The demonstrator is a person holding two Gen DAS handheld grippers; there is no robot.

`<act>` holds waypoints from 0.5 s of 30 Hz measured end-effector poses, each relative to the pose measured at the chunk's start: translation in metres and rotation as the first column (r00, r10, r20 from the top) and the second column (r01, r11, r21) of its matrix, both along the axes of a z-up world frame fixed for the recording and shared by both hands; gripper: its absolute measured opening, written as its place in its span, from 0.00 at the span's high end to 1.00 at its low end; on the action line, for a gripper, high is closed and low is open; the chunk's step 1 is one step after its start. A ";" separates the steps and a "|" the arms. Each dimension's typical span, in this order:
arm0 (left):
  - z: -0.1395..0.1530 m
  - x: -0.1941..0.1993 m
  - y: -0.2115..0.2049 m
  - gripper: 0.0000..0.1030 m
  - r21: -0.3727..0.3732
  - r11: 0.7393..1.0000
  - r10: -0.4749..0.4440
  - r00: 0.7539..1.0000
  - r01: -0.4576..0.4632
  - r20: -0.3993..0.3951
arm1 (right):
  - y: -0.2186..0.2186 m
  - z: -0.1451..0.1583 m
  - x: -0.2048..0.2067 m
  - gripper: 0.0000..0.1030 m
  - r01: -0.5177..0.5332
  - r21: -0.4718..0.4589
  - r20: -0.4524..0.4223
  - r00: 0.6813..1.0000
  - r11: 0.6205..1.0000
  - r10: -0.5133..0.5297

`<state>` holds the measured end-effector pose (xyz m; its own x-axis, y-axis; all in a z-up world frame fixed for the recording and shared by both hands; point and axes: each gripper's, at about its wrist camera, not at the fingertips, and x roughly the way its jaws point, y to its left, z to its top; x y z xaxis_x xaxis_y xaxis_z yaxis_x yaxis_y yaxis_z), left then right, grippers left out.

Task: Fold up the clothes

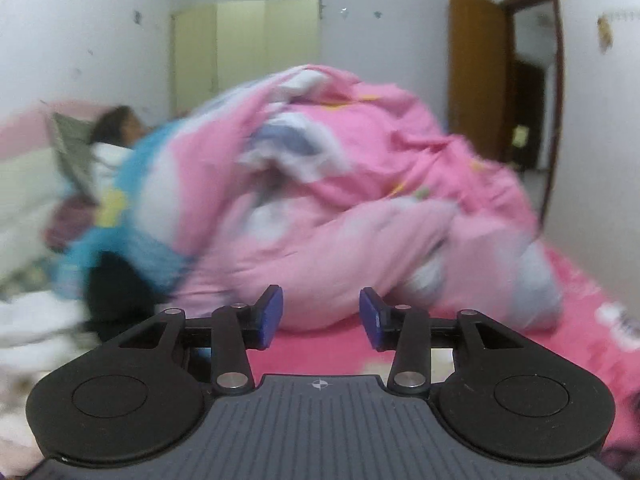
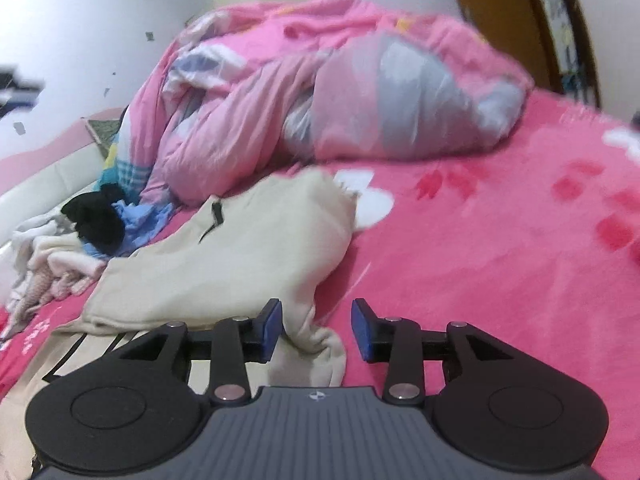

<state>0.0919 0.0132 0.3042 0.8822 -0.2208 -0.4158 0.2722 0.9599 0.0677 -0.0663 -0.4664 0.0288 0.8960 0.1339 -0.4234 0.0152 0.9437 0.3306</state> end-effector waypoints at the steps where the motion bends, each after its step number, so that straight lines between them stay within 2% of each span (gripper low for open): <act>1: -0.011 -0.009 0.008 0.58 0.018 1.000 -0.008 1.000 0.008 -0.005 | 0.006 0.006 0.003 0.61 0.000 -0.002 -0.002 1.000 1.000 0.000; 5: -0.086 -0.021 0.012 0.58 0.060 0.993 -0.100 0.990 0.106 -0.094 | 0.036 0.032 0.020 0.65 -0.013 -0.002 -0.017 1.000 1.000 0.013; 8: -0.152 -0.014 -0.004 0.58 0.005 0.978 -0.201 0.959 0.207 -0.200 | 0.057 0.051 0.033 0.71 -0.023 -0.001 -0.029 0.999 1.000 0.023; 10: -0.186 -0.009 -0.022 0.59 0.029 0.966 -0.244 0.944 0.257 -0.224 | 0.072 0.061 0.046 0.74 -0.030 0.001 -0.038 0.999 1.000 0.030; 11: -0.203 -0.006 -0.031 0.59 0.044 0.958 -0.265 0.935 0.282 -0.235 | 0.074 0.056 0.056 0.75 -0.029 0.013 -0.055 0.998 0.999 0.030; 13: -0.234 0.001 -0.045 0.60 0.111 0.948 -0.259 0.926 0.297 -0.273 | 0.078 0.043 0.076 0.77 -0.026 0.040 -0.092 0.995 0.999 0.030; 15: -0.261 0.010 -0.041 0.60 0.151 0.956 -0.194 0.929 0.251 -0.315 | 0.081 0.030 0.096 0.78 -0.023 0.067 -0.129 0.991 0.997 0.031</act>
